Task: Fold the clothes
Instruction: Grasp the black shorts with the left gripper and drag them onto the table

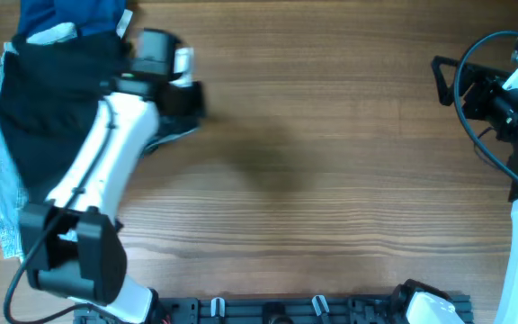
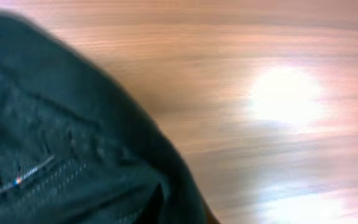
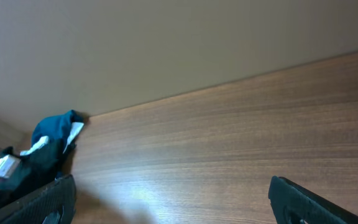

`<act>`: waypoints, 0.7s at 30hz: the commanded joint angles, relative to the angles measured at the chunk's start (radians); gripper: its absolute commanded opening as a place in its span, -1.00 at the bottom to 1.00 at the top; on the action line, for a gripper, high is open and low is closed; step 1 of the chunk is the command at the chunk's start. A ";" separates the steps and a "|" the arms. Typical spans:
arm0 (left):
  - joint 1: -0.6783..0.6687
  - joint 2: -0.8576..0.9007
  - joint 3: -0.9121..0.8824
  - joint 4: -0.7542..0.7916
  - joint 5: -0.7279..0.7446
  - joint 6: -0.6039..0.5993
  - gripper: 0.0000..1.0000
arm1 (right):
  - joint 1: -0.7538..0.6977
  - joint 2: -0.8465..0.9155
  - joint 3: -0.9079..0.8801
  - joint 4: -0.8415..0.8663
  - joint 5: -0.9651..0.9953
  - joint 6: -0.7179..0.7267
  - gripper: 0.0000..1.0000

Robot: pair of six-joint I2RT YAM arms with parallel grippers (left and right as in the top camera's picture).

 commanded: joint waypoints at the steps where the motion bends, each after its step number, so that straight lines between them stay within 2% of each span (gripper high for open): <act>1: -0.170 0.000 0.002 0.136 0.076 -0.049 -0.92 | -0.002 -0.002 0.019 0.006 -0.019 0.000 1.00; 10: -0.414 0.140 0.002 0.376 0.103 -0.134 -0.92 | -0.002 -0.002 0.019 0.006 -0.005 -0.024 0.99; 16: -0.518 0.254 0.002 0.557 0.179 -0.154 -0.92 | -0.003 -0.002 0.019 0.010 0.005 -0.026 0.99; 21: -0.578 0.263 0.004 0.661 0.182 -0.154 -0.92 | -0.016 -0.002 0.019 0.013 0.026 -0.025 0.99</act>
